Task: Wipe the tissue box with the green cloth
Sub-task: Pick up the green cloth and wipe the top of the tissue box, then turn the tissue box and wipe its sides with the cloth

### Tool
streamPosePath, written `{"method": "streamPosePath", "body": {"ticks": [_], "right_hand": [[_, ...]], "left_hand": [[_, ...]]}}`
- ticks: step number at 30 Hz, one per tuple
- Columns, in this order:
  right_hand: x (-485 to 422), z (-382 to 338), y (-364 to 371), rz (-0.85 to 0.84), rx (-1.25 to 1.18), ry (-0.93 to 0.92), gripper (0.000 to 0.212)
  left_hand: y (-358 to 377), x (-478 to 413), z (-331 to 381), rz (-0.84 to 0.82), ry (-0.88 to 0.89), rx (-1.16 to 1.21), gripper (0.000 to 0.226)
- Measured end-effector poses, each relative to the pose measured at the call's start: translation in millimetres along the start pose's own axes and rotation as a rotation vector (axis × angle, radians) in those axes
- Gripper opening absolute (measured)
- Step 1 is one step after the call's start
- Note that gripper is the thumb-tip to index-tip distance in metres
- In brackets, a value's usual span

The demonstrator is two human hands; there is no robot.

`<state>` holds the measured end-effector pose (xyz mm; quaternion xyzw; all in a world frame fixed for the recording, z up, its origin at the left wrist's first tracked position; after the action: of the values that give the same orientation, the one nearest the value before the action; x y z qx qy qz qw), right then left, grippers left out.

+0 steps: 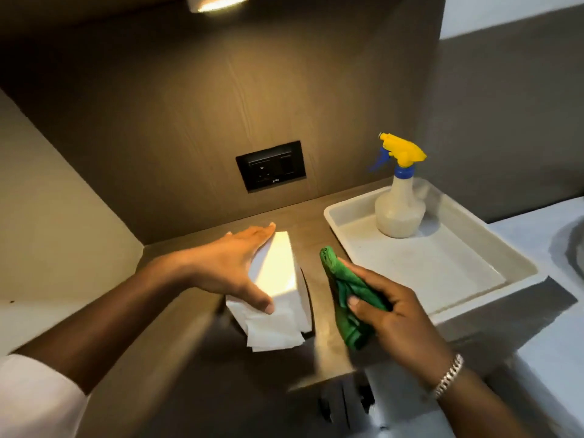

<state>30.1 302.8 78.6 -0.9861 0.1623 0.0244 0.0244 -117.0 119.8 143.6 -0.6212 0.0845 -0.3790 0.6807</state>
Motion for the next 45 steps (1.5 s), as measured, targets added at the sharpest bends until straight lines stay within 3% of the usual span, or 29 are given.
{"method": "streamPosePath", "body": {"ticks": [5,11,14,18,20,26,29,32,36,40,45], "right_hand": [[-4.9,26.8,12.5,0.031,-0.201,0.065,0.049],[-29.5,40.2,35.1,0.032,-0.118,-0.007,0.05],[-46.0,44.4,40.7,0.033,-0.073,-0.004,0.05],[-23.0,57.6,49.8,0.152,-0.041,-0.023,0.049],[4.6,62.6,55.2,0.143,-0.039,-0.045,0.051],[-7.3,48.5,67.6,0.124,0.065,-0.2,0.055],[-45.4,58.8,66.0,0.075,0.009,-0.11,0.051],[-32.6,75.5,65.8,0.133,-0.053,-0.016,0.05],[21.9,54.3,75.7,0.192,-0.057,-0.136,0.049],[-17.1,30.9,71.2,0.151,-0.106,-0.254,0.046],[-64.9,45.0,66.4,0.161,-0.087,-0.156,0.049]], "left_hand": [[-8.6,9.8,-0.1,-0.098,-0.042,-0.058,0.126],[12.1,10.1,16.3,-0.174,-0.112,0.006,0.125],[21.8,6.2,24.6,-0.056,-0.206,0.125,0.115],[42.5,2.1,32.1,0.398,-0.222,0.066,0.095],[47.6,2.6,33.2,0.516,-0.197,0.022,0.09],[49.1,1.9,22.9,0.538,-0.126,-0.015,0.082],[50.7,0.5,21.8,0.539,-0.135,-0.032,0.079],[52.5,0.1,21.0,0.536,-0.142,-0.018,0.08],[52.0,1.1,18.2,0.546,-0.115,-0.023,0.071],[51.0,1.9,18.1,0.567,-0.066,-0.002,0.065],[54.7,0.1,16.5,0.576,-0.121,-0.006,0.066]]}}
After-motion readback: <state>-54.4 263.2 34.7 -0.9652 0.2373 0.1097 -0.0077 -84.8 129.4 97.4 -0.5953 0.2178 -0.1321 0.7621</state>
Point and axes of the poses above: each hand's wrist, its own x-axis away from the middle knuckle, its own y-axis out of the palm, z = x × y, the point moved 4 cm from there along -x, towards the middle knuckle, and after that the axes turned 7 degrees about z, right-handed, at the moved point
